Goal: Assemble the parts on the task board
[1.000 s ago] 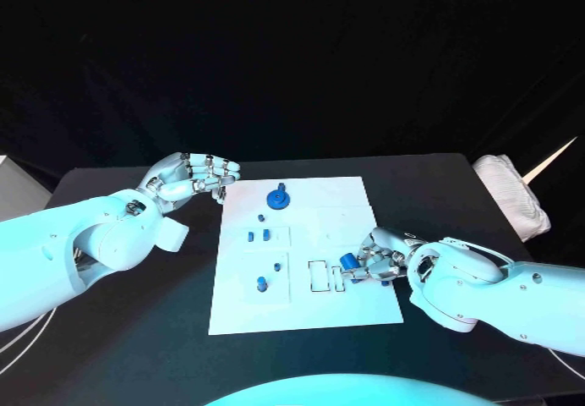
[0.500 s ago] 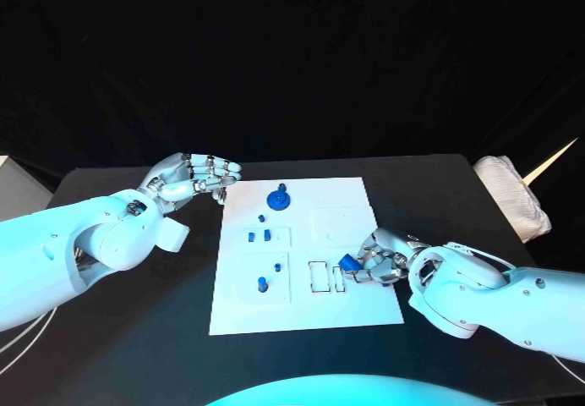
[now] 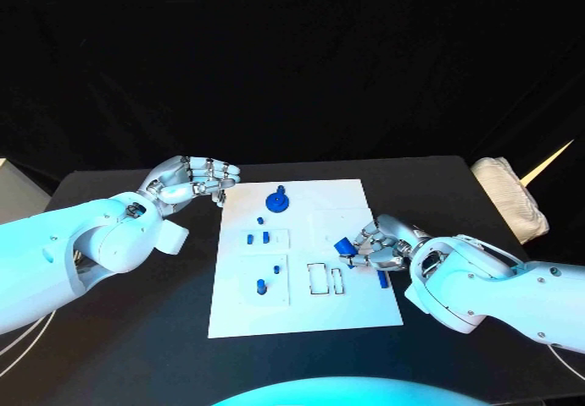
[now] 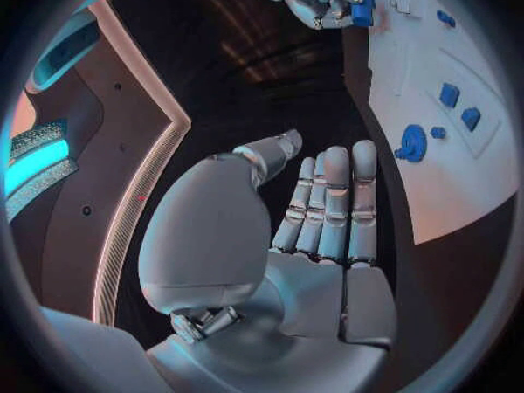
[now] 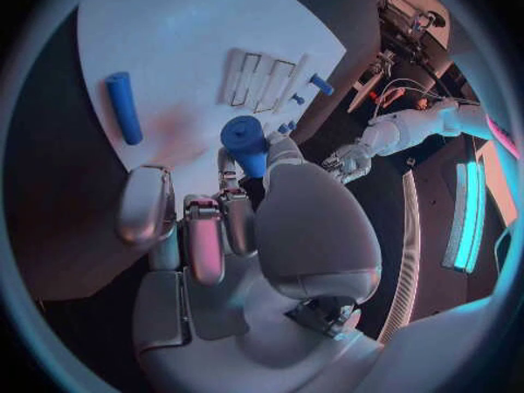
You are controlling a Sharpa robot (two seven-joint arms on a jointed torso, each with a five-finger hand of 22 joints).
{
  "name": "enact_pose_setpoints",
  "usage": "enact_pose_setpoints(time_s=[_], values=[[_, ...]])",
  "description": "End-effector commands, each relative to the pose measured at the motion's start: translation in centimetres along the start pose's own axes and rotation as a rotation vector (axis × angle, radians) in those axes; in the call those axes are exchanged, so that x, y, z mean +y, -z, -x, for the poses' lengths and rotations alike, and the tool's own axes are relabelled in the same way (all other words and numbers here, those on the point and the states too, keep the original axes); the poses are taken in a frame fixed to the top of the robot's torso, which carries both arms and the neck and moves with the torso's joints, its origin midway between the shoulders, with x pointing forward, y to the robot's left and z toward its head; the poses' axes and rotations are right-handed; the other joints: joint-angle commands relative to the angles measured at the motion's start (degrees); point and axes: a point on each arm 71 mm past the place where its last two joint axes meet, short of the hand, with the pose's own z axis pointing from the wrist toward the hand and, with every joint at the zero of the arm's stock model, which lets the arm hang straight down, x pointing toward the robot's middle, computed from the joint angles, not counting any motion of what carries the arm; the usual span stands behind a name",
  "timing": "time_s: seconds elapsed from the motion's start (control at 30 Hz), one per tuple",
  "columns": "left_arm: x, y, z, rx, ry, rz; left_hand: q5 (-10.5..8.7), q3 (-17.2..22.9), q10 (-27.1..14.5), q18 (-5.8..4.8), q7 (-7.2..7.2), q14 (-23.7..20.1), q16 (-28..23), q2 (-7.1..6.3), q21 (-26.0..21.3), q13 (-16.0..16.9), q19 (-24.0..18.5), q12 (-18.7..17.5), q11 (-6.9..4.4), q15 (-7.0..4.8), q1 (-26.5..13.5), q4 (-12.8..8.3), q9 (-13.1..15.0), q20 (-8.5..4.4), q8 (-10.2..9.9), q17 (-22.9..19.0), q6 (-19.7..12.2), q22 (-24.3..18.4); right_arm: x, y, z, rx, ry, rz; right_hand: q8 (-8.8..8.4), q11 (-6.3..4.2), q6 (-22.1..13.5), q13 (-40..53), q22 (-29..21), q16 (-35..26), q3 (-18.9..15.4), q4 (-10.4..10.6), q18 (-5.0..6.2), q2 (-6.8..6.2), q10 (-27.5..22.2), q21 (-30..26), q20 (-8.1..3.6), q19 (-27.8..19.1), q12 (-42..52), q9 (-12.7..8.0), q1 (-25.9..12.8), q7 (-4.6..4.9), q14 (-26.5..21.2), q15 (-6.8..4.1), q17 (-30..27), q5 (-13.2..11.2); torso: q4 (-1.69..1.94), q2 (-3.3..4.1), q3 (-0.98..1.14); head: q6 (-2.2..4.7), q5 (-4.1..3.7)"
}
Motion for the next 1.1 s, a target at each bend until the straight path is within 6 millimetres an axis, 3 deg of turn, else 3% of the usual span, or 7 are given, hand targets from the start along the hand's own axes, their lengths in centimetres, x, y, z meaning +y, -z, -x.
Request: enact_pose_setpoints(time_s=[0.03, 0.43, 1.1], values=[[-0.1, -0.1, -0.3, 0.021, 0.004, -0.007, 0.15, -0.3, -0.2, 0.41, 0.15, 0.0, -0.2, 0.57, -0.3, 0.0, 0.4, 0.3, 0.02, 0.28, -0.1, 0.0, 0.1, -0.15, 0.4, 0.0, 0.3, -0.1, 0.3, 0.0, -0.6, 0.052, -0.051, -0.008, 0.39, -0.36, 0.9, 5.1, 0.0, 0.3, 0.5, -0.1, -0.34, 1.18, 1.2, 0.2, -0.17, 0.3, 0.2, 0.4, 0.3, -0.4, 4.9, -0.34, 10.0, -0.4, 0.06, 0.09, 0.01, 0.06, 0.08], [-0.1, -0.2, -0.5, 0.025, 0.005, -0.008, 0.15, -0.3, -0.4, 0.4, 0.16, -0.1, -0.2, 0.55, -0.3, 0.0, 0.3, 0.3, 0.04, 0.31, -0.1, 0.0, 0.1, -0.13, 0.4, -0.1, 0.3, -0.1, 1.4, -0.5, -3.7, 0.181, -0.033, -0.018, 0.4, -0.26, 1.4, 4.9, -0.1, 0.2, 0.5, -0.1, -0.21, 1.46, 1.1, -0.7, -0.13, 0.0, -0.6, 0.2, -4.8, -0.33, 4.8, -0.27, 9.6, -4.5, 0.07, 0.09, -0.05, -0.31, 0.19], [-0.1, -0.1, -0.4, 0.023, 0.005, -0.006, 0.15, -0.3, -0.4, 0.4, 0.16, -0.1, -0.2, 0.55, -0.3, 0.0, 0.3, 0.3, 0.04, 0.31, -0.1, 0.0, 0.1, -0.13, 0.4, -0.1, 0.3, -0.1, 2.0, -0.7, -4.6, 0.184, 0.017, -0.002, 0.6, -0.33, 1.6, 5.1, 0.1, 0.2, -0.1, -0.1, -0.23, 1.59, 1.3, -0.7, -0.15, 0.1, -0.6, 0.3, -6.2, -0.42, 4.8, -0.32, 9.7, -3.9, 0.04, 0.15, 0.06, -0.68, 0.57]])
